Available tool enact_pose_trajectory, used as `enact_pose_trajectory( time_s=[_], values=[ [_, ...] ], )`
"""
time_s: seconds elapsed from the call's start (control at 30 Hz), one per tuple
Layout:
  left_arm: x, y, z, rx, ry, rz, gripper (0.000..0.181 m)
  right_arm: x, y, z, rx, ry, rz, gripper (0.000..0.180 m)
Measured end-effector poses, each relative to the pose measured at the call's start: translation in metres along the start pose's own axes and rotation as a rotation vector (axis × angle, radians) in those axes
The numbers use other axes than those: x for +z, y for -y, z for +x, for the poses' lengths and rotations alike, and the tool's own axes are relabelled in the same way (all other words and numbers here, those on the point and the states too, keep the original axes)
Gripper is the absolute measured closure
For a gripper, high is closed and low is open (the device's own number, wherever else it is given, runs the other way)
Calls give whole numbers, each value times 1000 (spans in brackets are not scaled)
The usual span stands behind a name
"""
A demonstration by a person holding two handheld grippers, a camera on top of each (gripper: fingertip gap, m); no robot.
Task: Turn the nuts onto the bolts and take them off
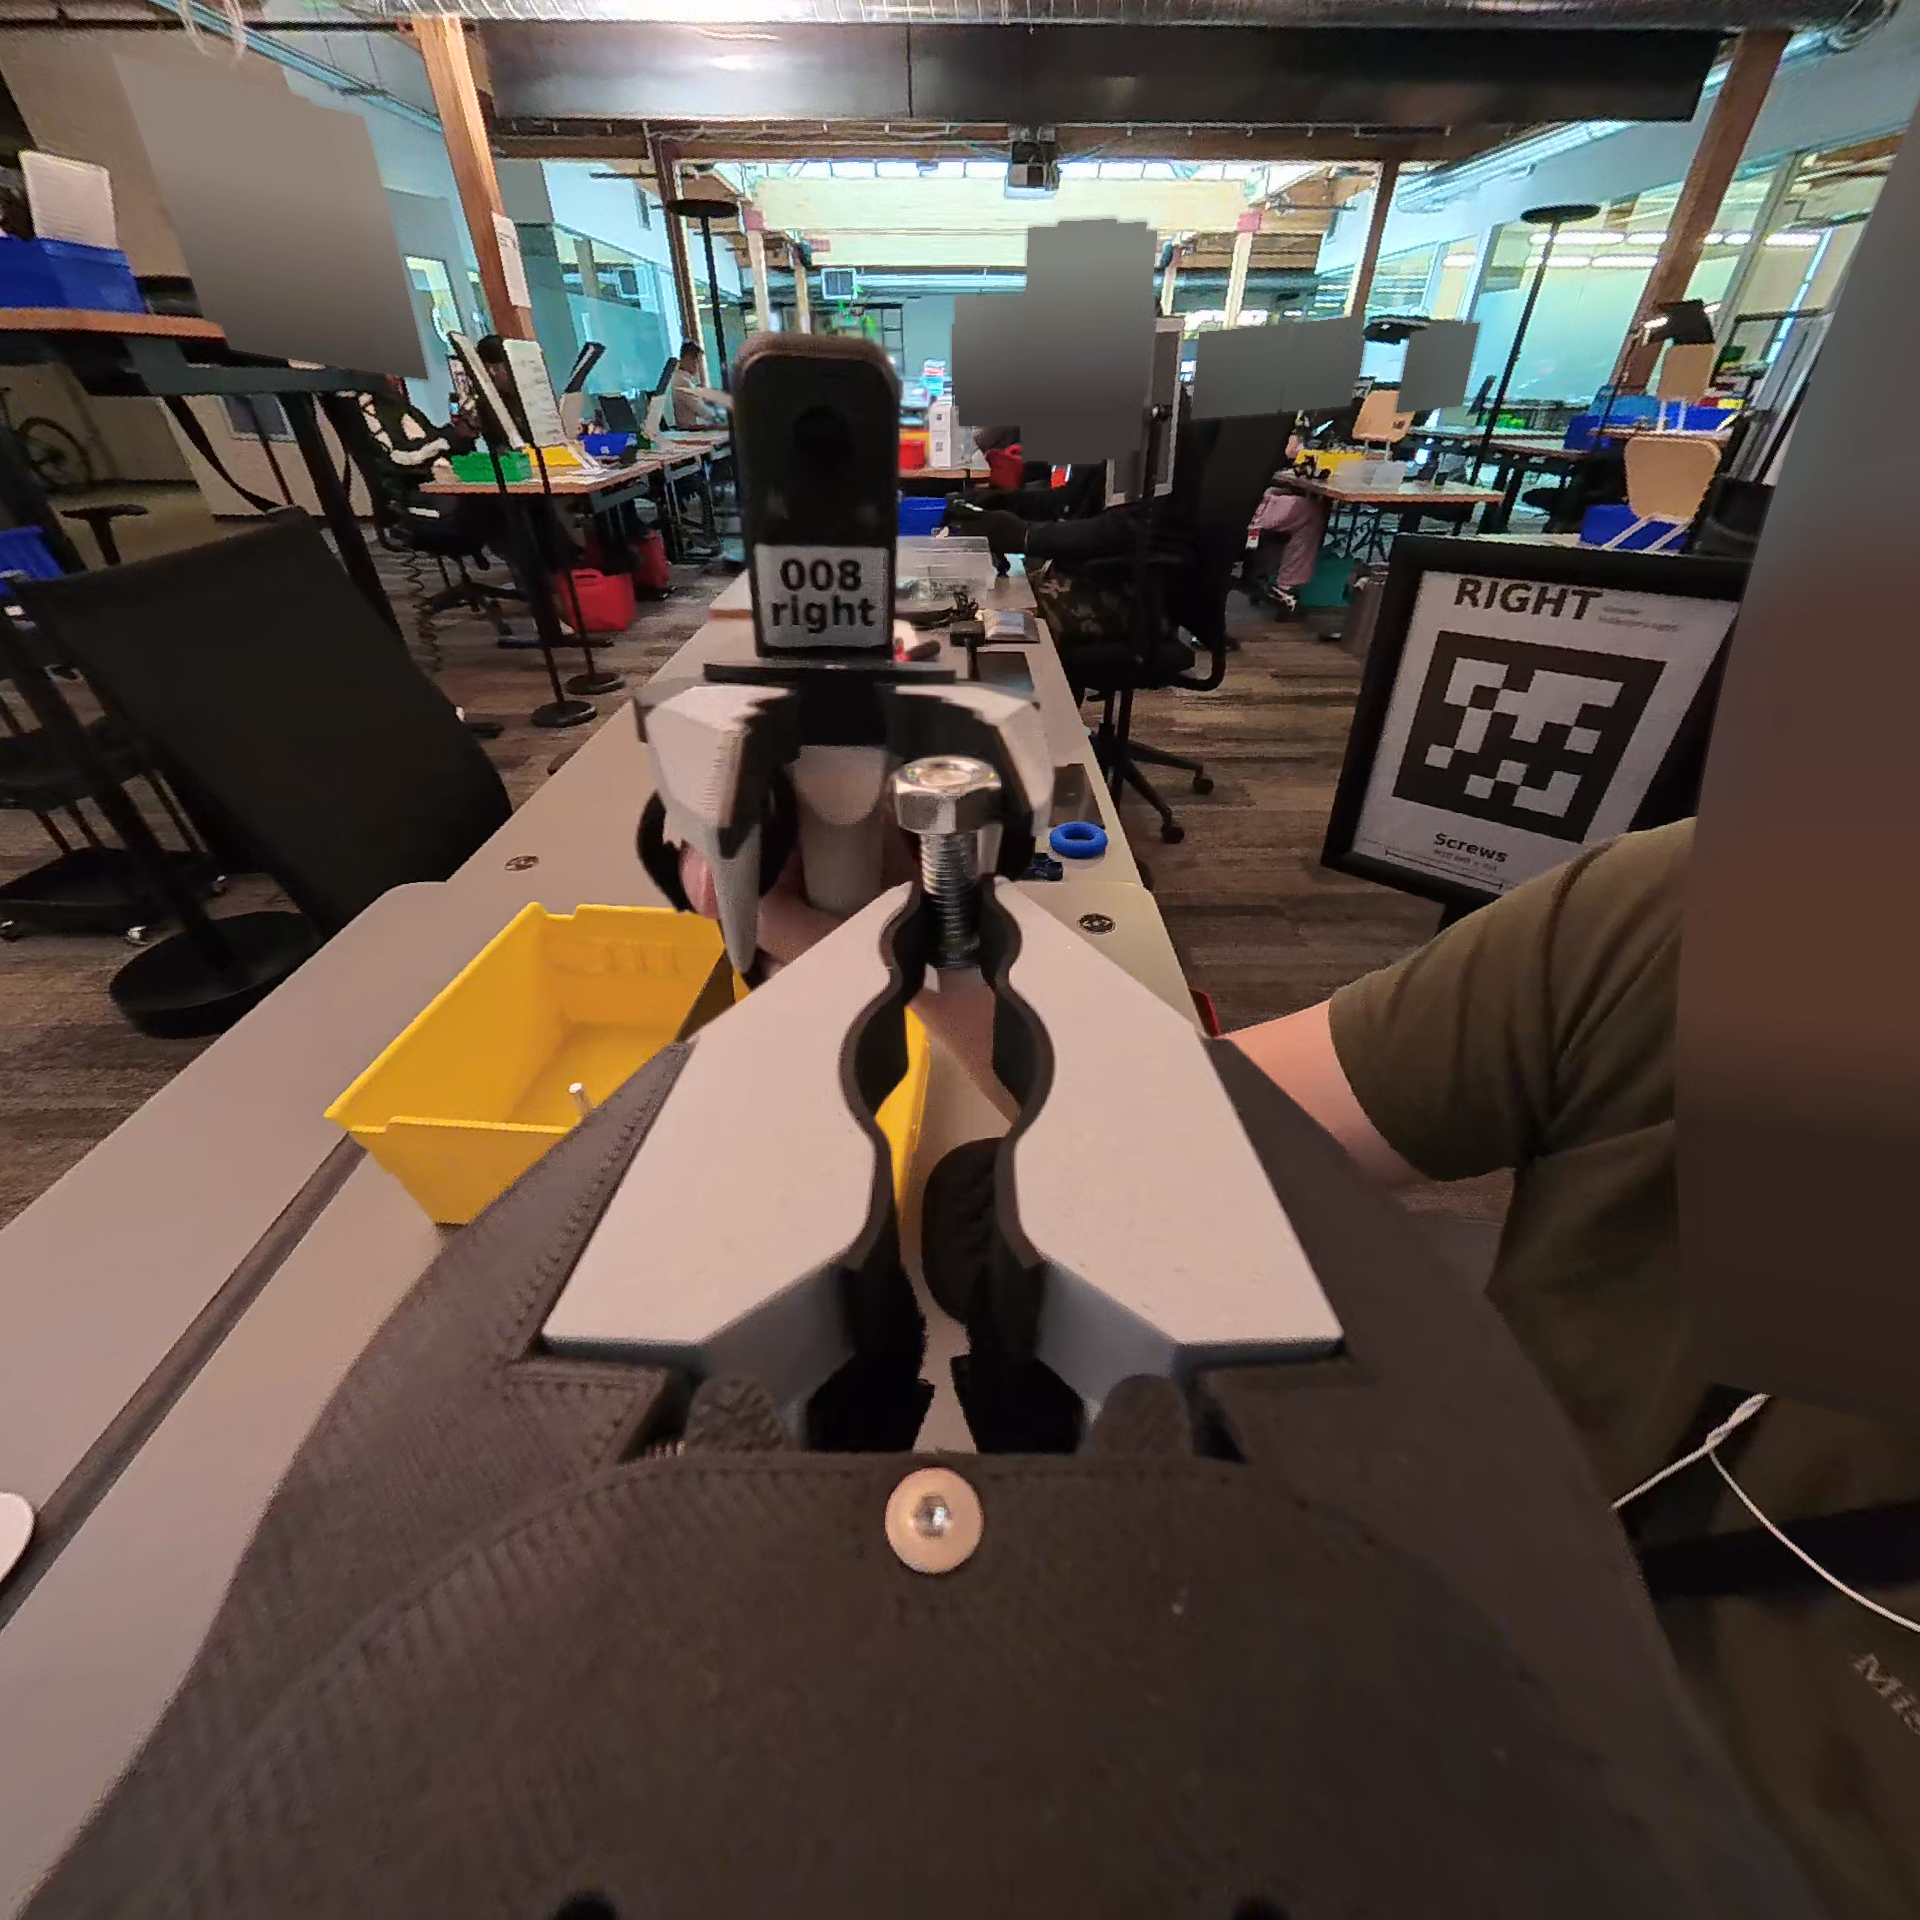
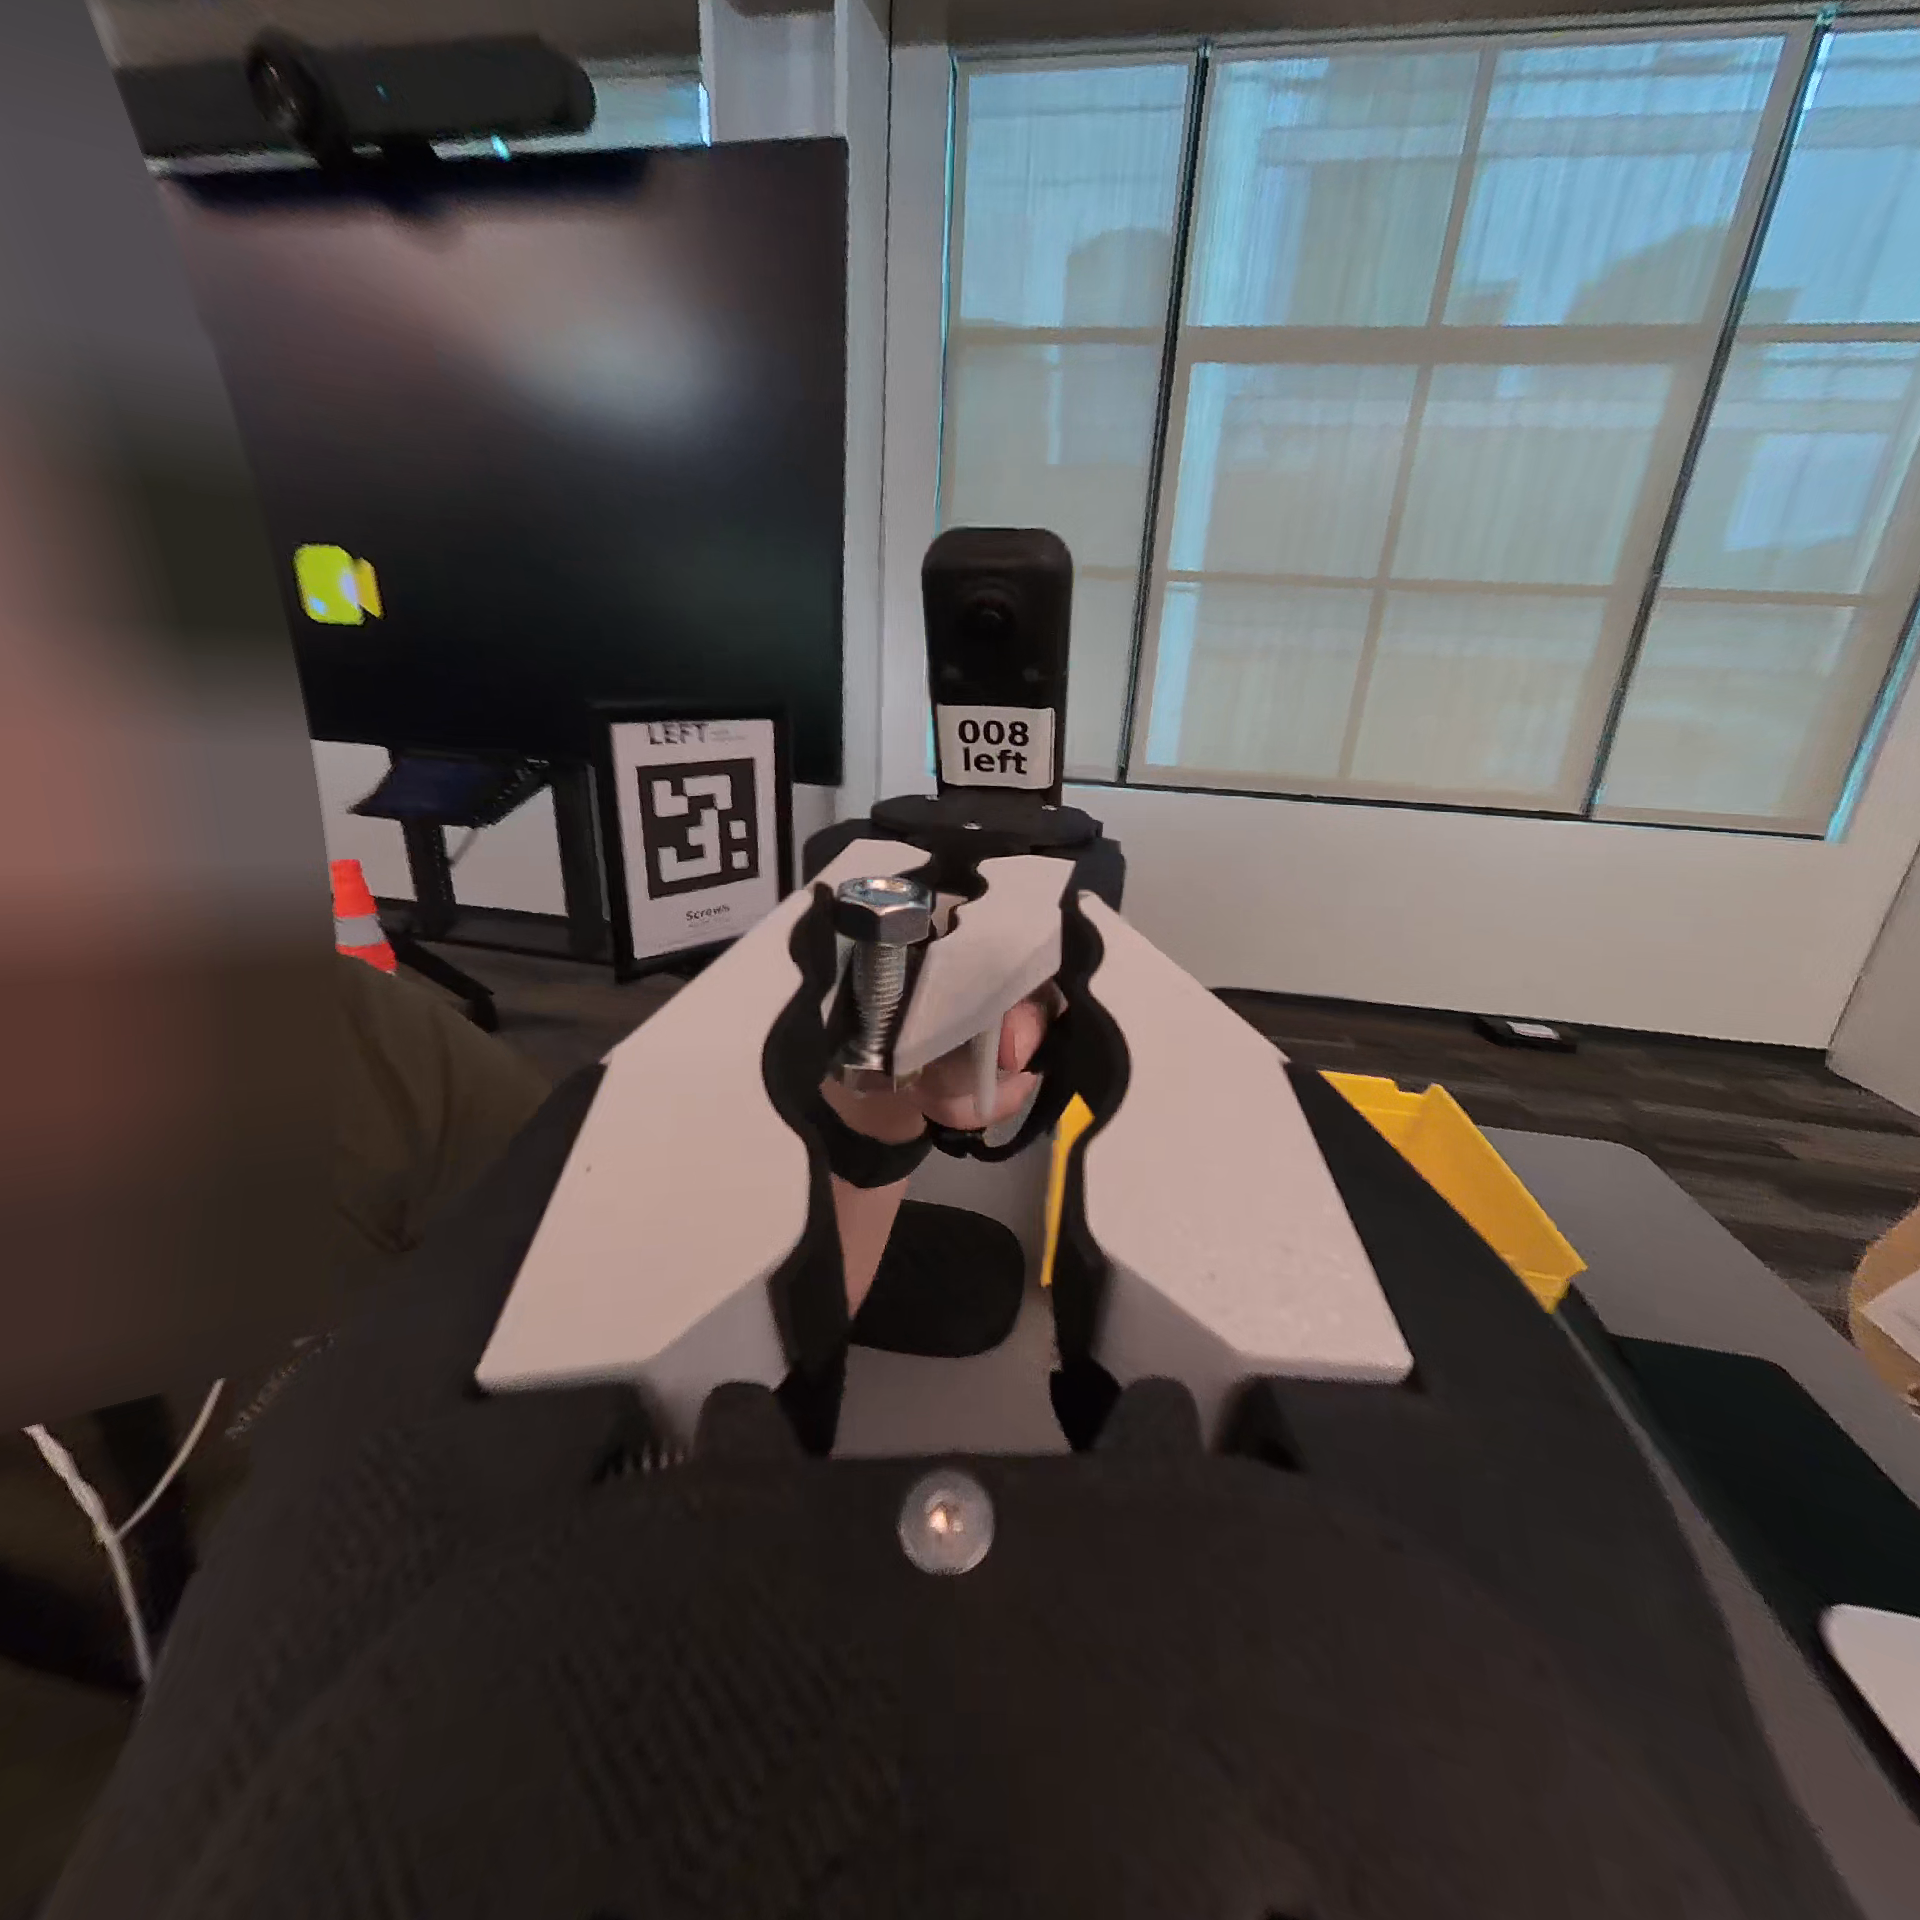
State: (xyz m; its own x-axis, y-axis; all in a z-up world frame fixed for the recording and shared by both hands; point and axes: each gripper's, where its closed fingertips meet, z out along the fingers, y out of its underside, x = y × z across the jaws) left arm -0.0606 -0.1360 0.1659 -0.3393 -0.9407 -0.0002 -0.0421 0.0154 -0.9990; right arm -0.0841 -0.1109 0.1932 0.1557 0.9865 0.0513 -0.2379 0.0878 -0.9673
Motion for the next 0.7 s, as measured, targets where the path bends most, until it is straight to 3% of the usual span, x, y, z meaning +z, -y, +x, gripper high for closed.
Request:
enact_pose_trajectory(
  time_s=[0.2,0.43,0.6,0.7],
  values=[
    [-6,6,4,11,-3,22,173,-23,12,27,126,-18,131,151],
    [-2,2,0,41,45,-4,173,-1,11,-12,39,79,65,145],
    [0,0,-2,38,61,-13,173,-8,7,2,49,50,59,140],
    [-3,4,4,31,18,4,173,-24,16,24,78,-40,126,151]
  ],
)
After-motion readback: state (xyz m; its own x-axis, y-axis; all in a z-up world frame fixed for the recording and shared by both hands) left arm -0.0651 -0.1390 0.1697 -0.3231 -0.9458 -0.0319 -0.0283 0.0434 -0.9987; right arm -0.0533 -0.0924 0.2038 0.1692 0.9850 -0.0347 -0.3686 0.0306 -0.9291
